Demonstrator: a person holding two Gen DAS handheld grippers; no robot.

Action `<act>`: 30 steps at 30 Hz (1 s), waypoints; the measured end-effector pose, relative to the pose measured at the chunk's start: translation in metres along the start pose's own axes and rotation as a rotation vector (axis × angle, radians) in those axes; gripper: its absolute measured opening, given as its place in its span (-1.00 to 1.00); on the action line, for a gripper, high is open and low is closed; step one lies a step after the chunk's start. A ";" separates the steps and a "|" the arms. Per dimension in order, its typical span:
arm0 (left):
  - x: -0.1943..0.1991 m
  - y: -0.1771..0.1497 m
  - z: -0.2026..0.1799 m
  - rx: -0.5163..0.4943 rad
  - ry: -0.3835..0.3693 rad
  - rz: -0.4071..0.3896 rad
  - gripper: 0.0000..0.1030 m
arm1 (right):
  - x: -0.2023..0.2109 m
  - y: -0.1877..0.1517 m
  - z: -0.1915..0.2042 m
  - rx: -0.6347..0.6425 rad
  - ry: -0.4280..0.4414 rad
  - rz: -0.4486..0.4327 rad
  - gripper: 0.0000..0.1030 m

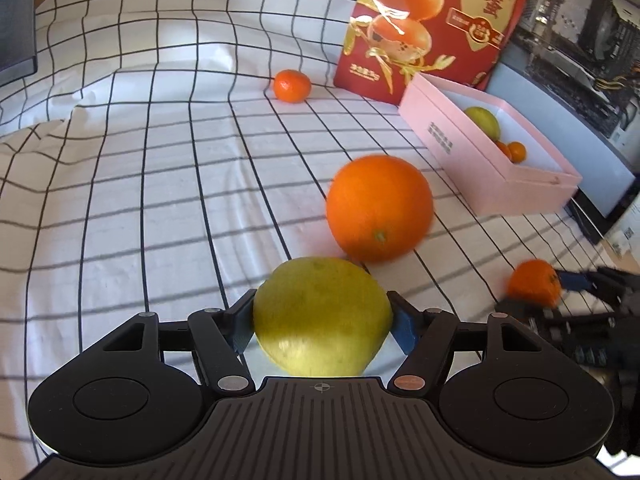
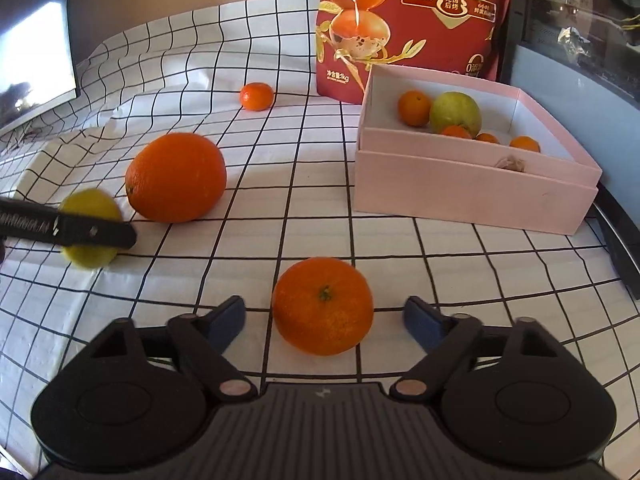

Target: Organize fruits

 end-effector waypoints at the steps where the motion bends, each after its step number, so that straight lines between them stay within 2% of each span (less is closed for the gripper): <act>1: 0.003 -0.004 -0.002 -0.003 -0.007 0.006 0.41 | 0.000 0.000 -0.002 -0.001 0.000 0.000 0.44; 4: 0.009 -0.015 -0.009 -0.019 -0.026 0.027 0.41 | 0.002 0.001 -0.006 -0.003 -0.001 0.003 0.24; 8: 0.012 -0.025 -0.022 -0.029 -0.053 0.049 0.41 | 0.005 0.002 -0.001 0.012 0.040 0.014 -0.05; 15: 0.011 -0.038 -0.051 -0.090 -0.069 0.065 0.41 | 0.011 -0.002 -0.002 0.022 0.047 0.028 -0.06; 23: 0.011 -0.034 -0.090 -0.173 -0.091 0.030 0.41 | 0.025 -0.001 -0.026 0.002 0.010 -0.002 -0.06; 28: 0.001 -0.027 -0.113 -0.180 -0.123 0.017 0.41 | 0.034 -0.004 -0.043 0.014 -0.037 -0.030 -0.06; 30: -0.001 -0.018 -0.125 -0.159 -0.162 0.007 0.41 | 0.037 -0.004 -0.053 0.003 -0.046 -0.037 -0.06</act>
Point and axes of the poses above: each gripper's, at about its wrist camera, not at the fingertips, and x roughly against the way its jaws point, z to its left, y to its top, the point moved 7 cm from there along -x, roughly the way its jaws point, and after that the axes turned 10 degrees about x, right-handed, at the moved point
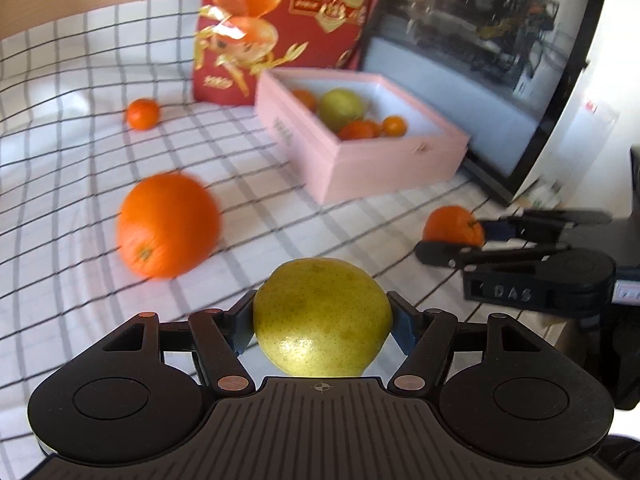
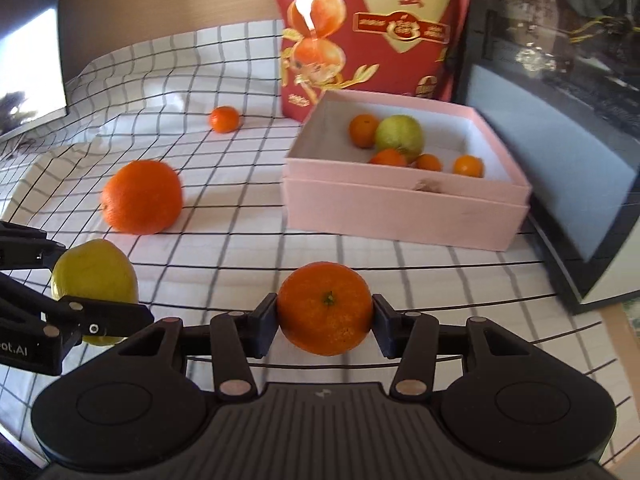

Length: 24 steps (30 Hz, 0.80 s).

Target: Organize fruits

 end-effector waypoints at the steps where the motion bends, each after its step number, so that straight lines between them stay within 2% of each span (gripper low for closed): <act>1: -0.002 0.007 -0.005 0.015 -0.021 -0.006 0.41 | 0.001 0.001 -0.006 -0.008 -0.002 -0.004 -0.06; 4: -0.008 0.044 -0.023 0.048 -0.081 -0.051 0.41 | 0.010 0.016 -0.028 -0.023 -0.014 -0.046 -0.06; 9: -0.021 0.122 -0.055 0.073 -0.148 -0.130 0.41 | 0.029 0.075 -0.071 0.014 -0.069 -0.161 -0.06; 14: -0.039 0.200 -0.080 0.009 -0.097 -0.205 0.41 | 0.017 0.120 -0.104 0.042 -0.110 -0.180 -0.06; 18: -0.082 0.227 -0.078 0.054 -0.076 -0.117 0.41 | -0.014 0.134 -0.120 0.042 -0.097 -0.133 -0.06; 20: -0.114 0.226 -0.073 0.064 -0.024 -0.056 0.41 | -0.035 0.132 -0.127 0.033 -0.089 -0.096 -0.06; 24: -0.167 0.207 -0.068 0.000 0.073 0.040 0.41 | -0.068 0.116 -0.131 0.032 -0.078 -0.032 -0.06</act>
Point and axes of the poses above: each gripper's, at about its wrist camera, not at the fingertips, and x roughly against the way its jaws point, z to its left, y to its top, the point moved 7 cm from there along -x, roughly the way its jaws point, and after that the axes turned 10 degrees about x, right-handed, at the moved point
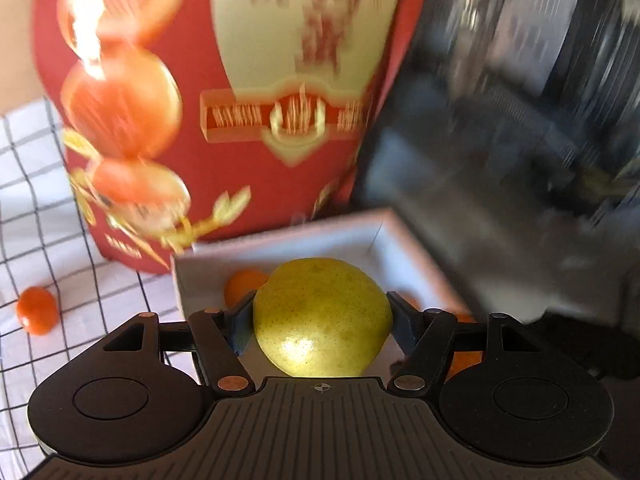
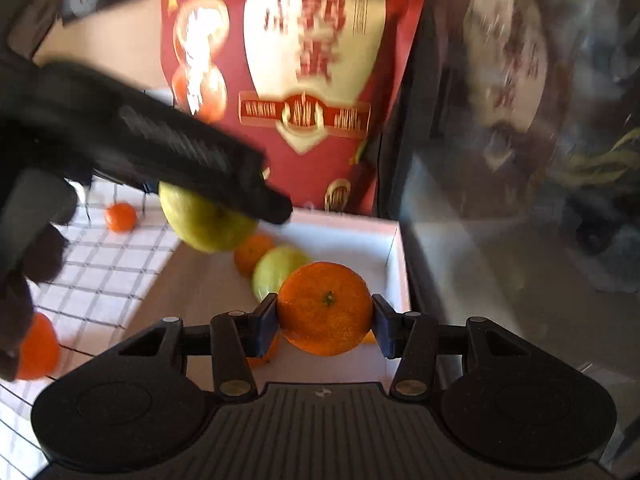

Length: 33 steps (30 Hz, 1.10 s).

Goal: Organize fruits
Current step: 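Lower the green pear into the pink box with the left tool while the right tool drops its tangerine in, then move both open tools back toward the fruits on the cloth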

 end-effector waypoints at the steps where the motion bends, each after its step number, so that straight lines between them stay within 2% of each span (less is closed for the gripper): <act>1: -0.009 -0.003 0.000 -0.003 0.012 0.016 0.41 | -0.008 -0.003 0.000 0.001 0.003 0.011 -0.06; 4: -0.028 -0.008 -0.002 -0.024 0.033 0.028 0.42 | -0.029 -0.010 0.001 0.002 0.004 0.043 -0.06; 7: -0.032 -0.003 -0.005 -0.035 0.049 0.012 0.31 | -0.045 -0.013 0.002 0.021 -0.001 0.068 -0.06; 11: -0.018 0.008 0.001 0.002 -0.008 -0.015 0.29 | -0.061 -0.020 0.004 0.024 0.025 0.125 -0.05; 13: -0.004 0.012 0.007 0.034 -0.046 -0.045 0.29 | -0.062 -0.023 0.004 0.019 0.021 0.118 0.06; 15: 0.013 0.013 0.018 0.073 -0.062 -0.081 0.29 | -0.060 -0.022 0.004 0.021 0.008 0.103 0.28; 17: 0.034 0.010 0.033 0.111 -0.070 -0.116 0.29 | -0.054 -0.018 0.005 0.012 0.005 0.075 0.33; 20: 0.069 -0.005 0.061 0.136 -0.053 -0.172 0.28 | -0.043 -0.009 0.007 0.004 -0.019 0.038 0.33; 25: 0.124 -0.045 0.128 0.175 0.057 -0.219 0.28 | -0.024 0.026 0.020 0.004 -0.041 -0.033 0.35; 30: 0.173 -0.092 0.211 0.306 0.154 -0.224 0.28 | -0.020 0.072 0.064 0.019 0.061 -0.060 0.43; 33: 0.203 -0.118 0.250 0.373 0.192 -0.247 0.28 | -0.037 0.099 0.107 0.073 0.136 -0.002 0.43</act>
Point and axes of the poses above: each gripper's, at about its wrist camera, not at the fingertips, and x roughly against the way its jaws point, z to its left, y to its top, the point moved 7 cm from there along -x, roughly the way its jaws point, and after that the axes turned 10 degrees about x, right-handed, at the moved point
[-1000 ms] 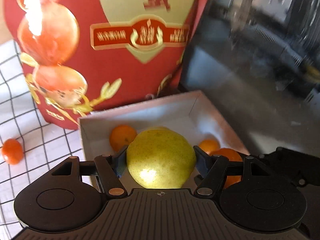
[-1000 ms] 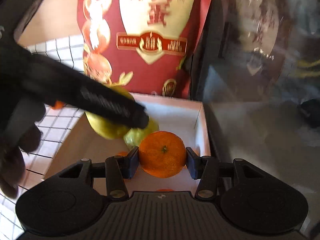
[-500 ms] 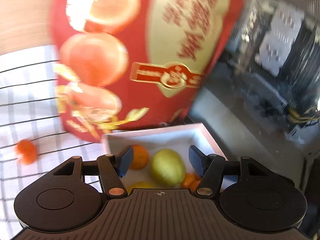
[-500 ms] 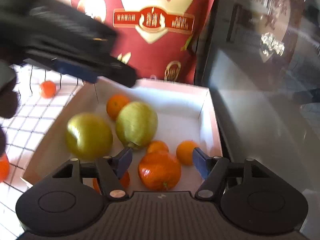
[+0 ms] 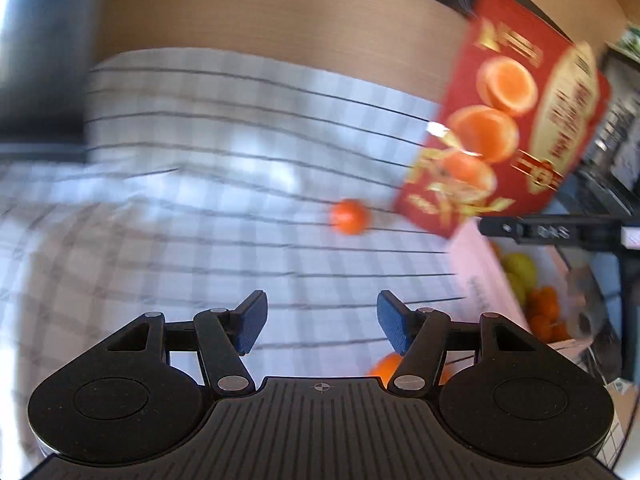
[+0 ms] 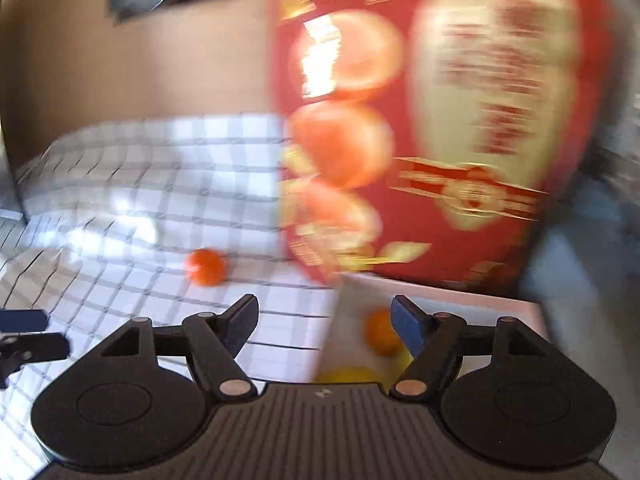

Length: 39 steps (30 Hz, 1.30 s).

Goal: Organize fruits
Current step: 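Move both open tools back toward the fruits on the cloth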

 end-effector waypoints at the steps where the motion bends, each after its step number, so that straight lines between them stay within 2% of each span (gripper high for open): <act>1: 0.007 -0.001 0.014 0.020 0.008 -0.003 0.28 | -0.010 0.008 0.015 0.021 0.022 0.016 0.43; 3: 0.020 -0.007 0.036 0.047 0.021 0.003 0.28 | -0.031 0.020 0.037 0.036 0.071 0.038 0.43; 7: 0.039 -0.024 0.067 0.071 0.057 0.024 0.28 | -0.080 0.037 0.069 -0.036 0.135 0.100 0.42; 14: 0.056 -0.045 0.103 0.138 0.055 0.066 0.28 | -0.152 0.047 0.101 0.028 0.082 0.199 0.37; 16: 0.057 -0.047 0.107 0.131 0.060 0.067 0.28 | -0.159 0.048 0.108 0.024 0.123 0.204 0.15; 17: 0.058 -0.046 0.108 0.133 0.058 0.068 0.28 | -0.159 0.049 0.112 0.030 0.136 0.207 -0.12; 21: 0.053 -0.046 0.104 0.116 0.042 0.073 0.28 | -0.139 0.050 0.130 0.108 0.136 0.191 -0.16; 25: 0.045 -0.051 0.097 0.095 0.028 0.096 0.28 | -0.089 0.041 0.157 0.146 0.202 0.146 -0.16; 28: 0.042 -0.056 0.098 0.128 0.025 0.101 0.28 | -0.049 0.028 0.191 0.194 0.276 0.113 -0.16; 31: 0.043 -0.058 0.105 0.152 0.053 0.095 0.28 | -0.012 0.006 0.226 0.278 0.328 0.088 -0.16; 36: 0.046 -0.064 0.118 0.186 0.077 0.086 0.28 | 0.004 -0.037 0.270 0.410 0.349 0.105 -0.16; 39: 0.051 -0.067 0.122 0.198 0.072 0.079 0.28 | 0.003 -0.058 0.284 0.396 0.356 0.148 -0.15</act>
Point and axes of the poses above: each gripper's, at about its wrist camera, not at the fingertips, and x roughly against the way its jaws point, z to its left, y to its top, the point moved 7 cm from there along -x, roughly the way its jaws point, and after that the axes turned 10 degrees about x, right-handed, at the moved point
